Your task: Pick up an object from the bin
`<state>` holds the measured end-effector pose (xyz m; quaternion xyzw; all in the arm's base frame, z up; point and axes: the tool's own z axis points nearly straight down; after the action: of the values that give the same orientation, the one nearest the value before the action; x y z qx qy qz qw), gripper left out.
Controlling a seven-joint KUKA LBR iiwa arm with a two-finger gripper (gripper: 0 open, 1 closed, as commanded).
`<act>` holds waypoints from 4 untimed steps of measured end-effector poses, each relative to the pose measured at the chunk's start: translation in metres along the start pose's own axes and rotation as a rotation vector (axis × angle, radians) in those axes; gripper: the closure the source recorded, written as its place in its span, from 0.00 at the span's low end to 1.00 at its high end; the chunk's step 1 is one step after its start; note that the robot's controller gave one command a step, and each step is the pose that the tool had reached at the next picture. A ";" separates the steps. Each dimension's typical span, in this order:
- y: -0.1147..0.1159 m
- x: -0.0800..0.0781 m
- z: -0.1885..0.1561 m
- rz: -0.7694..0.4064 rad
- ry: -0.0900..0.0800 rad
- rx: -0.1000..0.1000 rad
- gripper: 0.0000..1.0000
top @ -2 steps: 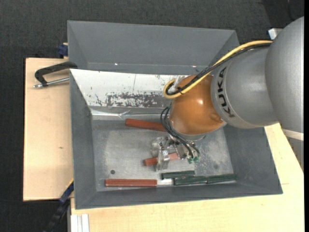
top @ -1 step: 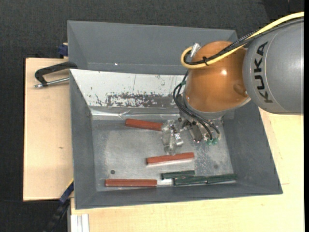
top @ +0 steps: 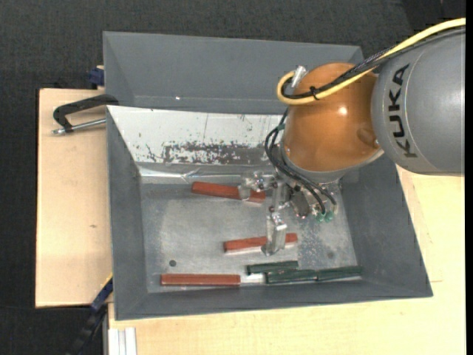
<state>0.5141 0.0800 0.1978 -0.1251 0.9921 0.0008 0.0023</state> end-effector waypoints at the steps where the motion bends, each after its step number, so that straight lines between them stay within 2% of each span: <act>1: 0.000 0.000 0.000 0.000 0.000 0.000 0.00; 2: -0.013 -0.001 0.026 -0.086 -0.003 0.001 0.00; 3: -0.019 0.010 0.091 -0.163 -0.002 0.001 0.00; 4: -0.015 0.003 0.124 -0.135 -0.001 0.000 1.00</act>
Offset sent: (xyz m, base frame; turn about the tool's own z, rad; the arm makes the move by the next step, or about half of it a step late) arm 0.0137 -0.0633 -0.1278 -0.3651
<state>0.5159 0.0651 0.0736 -0.1919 0.9814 0.0007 0.0029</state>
